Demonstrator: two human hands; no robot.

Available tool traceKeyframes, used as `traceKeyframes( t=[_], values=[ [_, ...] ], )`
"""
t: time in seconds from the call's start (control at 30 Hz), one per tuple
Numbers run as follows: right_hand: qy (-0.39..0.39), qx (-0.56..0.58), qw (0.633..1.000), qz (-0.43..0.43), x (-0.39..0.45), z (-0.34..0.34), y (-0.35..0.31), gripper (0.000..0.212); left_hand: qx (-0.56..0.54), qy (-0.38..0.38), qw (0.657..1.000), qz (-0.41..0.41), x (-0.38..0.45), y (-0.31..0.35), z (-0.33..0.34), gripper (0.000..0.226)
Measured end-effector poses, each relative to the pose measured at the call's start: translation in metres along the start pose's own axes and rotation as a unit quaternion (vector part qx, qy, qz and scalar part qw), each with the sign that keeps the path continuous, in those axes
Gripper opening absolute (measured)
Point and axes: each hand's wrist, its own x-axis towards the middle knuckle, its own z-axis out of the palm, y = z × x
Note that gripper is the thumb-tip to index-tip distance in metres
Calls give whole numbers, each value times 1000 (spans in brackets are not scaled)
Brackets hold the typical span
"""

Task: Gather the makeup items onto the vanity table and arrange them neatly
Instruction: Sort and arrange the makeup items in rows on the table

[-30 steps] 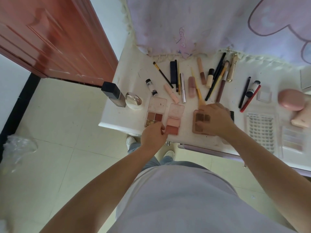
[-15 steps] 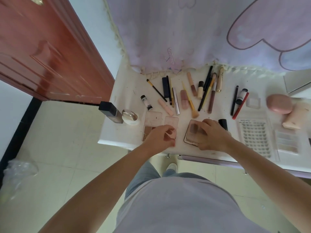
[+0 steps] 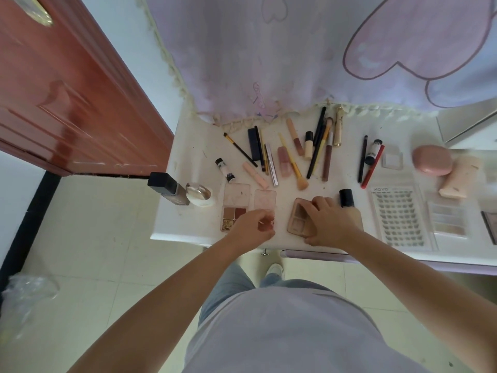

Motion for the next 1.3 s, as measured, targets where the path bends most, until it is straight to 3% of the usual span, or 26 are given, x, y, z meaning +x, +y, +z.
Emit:
traceKeyframes(
  t=[0.1, 0.2, 0.3, 0.47, 0.67, 0.87, 1.0, 1.1, 1.2, 1.3],
  values=[
    [-3, 62, 998, 6, -3, -6, 1, 82, -12, -4, 1000, -4, -2, 1, 0, 39],
    [-10, 180, 984, -10, -12, -20, -3, 79, -55, -42, 998, -9, -7, 6, -3, 63],
    [0, 222, 973, -61, -26, -36, -11, 72, -147, -86, 985, -7, -14, 13, -9, 81],
    [31, 277, 958, -75, -45, -58, -20, 56, -291, -120, 947, 63, -25, 28, -18, 63],
    [-15, 355, 933, -54, -45, -60, -17, 58, -317, -101, 941, 65, -26, 31, -18, 62],
    [-64, 521, 851, -16, -39, -59, 7, 48, -353, -118, 928, 23, -21, 17, -12, 51],
    [-16, 733, 674, 88, -25, -54, 17, 39, -382, -100, 918, -33, -19, 7, -3, 44],
    [23, 779, 606, 158, -15, -44, 17, 46, -368, -105, 923, -35, -16, 9, 0, 43],
    [44, 773, 603, 191, -7, -33, 11, 40, -324, -86, 941, -43, -19, 7, 7, 46],
    [45, 729, 655, 195, 4, -23, 8, 37, -304, -54, 949, -59, -21, 4, 20, 57]
  ],
)
